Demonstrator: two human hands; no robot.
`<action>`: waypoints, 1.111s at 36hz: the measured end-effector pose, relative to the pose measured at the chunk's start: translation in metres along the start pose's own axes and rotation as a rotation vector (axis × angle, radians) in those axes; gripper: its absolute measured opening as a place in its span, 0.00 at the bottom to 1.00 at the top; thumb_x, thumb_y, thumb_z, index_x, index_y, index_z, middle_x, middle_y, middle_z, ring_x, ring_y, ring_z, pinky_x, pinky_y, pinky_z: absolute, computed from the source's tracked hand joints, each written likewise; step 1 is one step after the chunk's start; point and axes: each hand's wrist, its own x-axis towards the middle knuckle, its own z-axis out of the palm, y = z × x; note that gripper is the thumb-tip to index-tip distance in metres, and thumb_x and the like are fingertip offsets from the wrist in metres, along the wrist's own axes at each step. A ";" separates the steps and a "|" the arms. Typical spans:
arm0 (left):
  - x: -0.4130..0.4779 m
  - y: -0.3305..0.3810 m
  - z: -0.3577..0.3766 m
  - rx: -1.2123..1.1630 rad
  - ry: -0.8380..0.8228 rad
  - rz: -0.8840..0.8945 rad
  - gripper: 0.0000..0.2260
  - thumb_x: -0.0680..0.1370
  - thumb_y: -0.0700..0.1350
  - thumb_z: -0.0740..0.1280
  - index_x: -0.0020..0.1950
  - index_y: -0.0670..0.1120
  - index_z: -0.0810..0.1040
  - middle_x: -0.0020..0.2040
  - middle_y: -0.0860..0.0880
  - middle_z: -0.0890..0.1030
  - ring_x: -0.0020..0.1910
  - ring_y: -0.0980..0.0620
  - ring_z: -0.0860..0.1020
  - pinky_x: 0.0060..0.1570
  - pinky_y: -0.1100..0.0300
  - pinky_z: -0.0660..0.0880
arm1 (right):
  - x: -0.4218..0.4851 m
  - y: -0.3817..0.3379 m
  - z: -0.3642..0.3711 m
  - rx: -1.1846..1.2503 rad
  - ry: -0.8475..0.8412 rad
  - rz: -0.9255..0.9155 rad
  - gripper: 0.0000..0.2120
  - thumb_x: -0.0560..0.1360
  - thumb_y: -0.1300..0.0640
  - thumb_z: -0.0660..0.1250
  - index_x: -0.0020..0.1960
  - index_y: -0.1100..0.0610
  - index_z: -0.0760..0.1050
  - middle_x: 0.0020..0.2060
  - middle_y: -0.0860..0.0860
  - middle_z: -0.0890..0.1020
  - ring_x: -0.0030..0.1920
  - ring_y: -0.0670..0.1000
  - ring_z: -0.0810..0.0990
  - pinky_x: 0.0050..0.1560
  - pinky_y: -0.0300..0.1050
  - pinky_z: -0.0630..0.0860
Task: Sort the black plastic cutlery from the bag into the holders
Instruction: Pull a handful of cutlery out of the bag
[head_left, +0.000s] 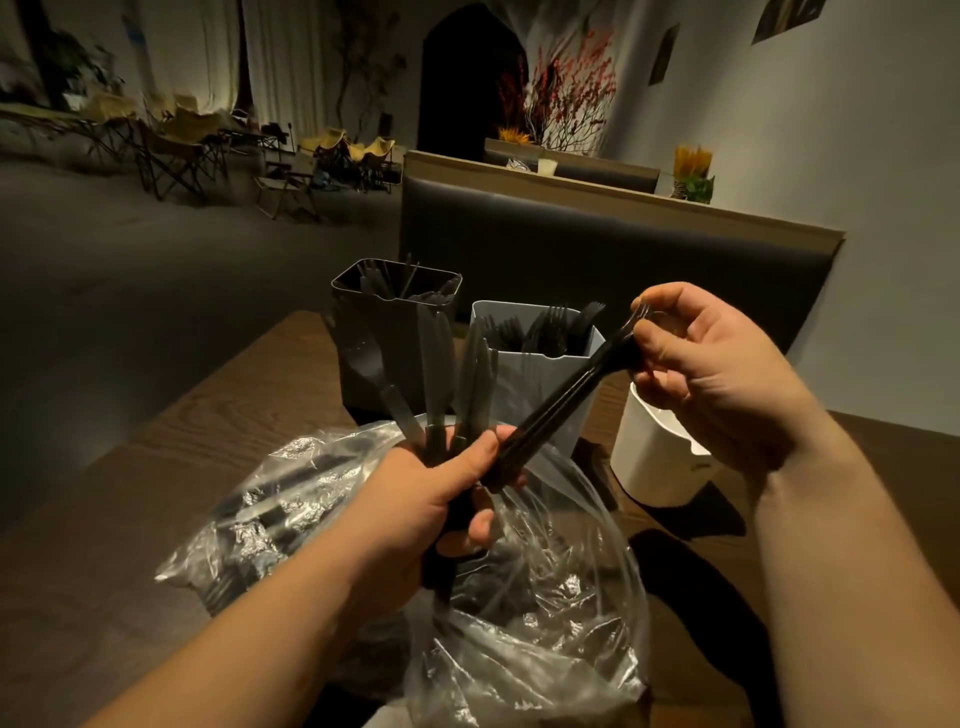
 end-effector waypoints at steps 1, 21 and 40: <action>0.001 0.000 -0.001 0.016 0.001 -0.005 0.12 0.77 0.46 0.68 0.57 0.43 0.83 0.44 0.41 0.83 0.25 0.53 0.71 0.23 0.66 0.64 | 0.000 0.001 0.001 -0.025 0.001 -0.005 0.07 0.80 0.64 0.62 0.53 0.54 0.76 0.39 0.48 0.83 0.38 0.46 0.83 0.34 0.38 0.76; 0.007 -0.008 0.002 0.064 0.166 -0.032 0.06 0.79 0.41 0.69 0.53 0.39 0.77 0.38 0.44 0.81 0.26 0.52 0.72 0.24 0.65 0.67 | 0.002 0.015 0.047 0.029 0.118 -0.017 0.12 0.80 0.58 0.67 0.62 0.49 0.73 0.51 0.54 0.80 0.43 0.49 0.81 0.39 0.41 0.78; 0.009 -0.018 0.002 0.101 0.200 0.018 0.05 0.79 0.41 0.71 0.53 0.43 0.82 0.38 0.43 0.80 0.28 0.51 0.75 0.27 0.63 0.70 | 0.007 0.022 0.050 0.021 0.305 -0.099 0.16 0.82 0.67 0.60 0.65 0.52 0.74 0.53 0.49 0.82 0.48 0.52 0.86 0.38 0.41 0.83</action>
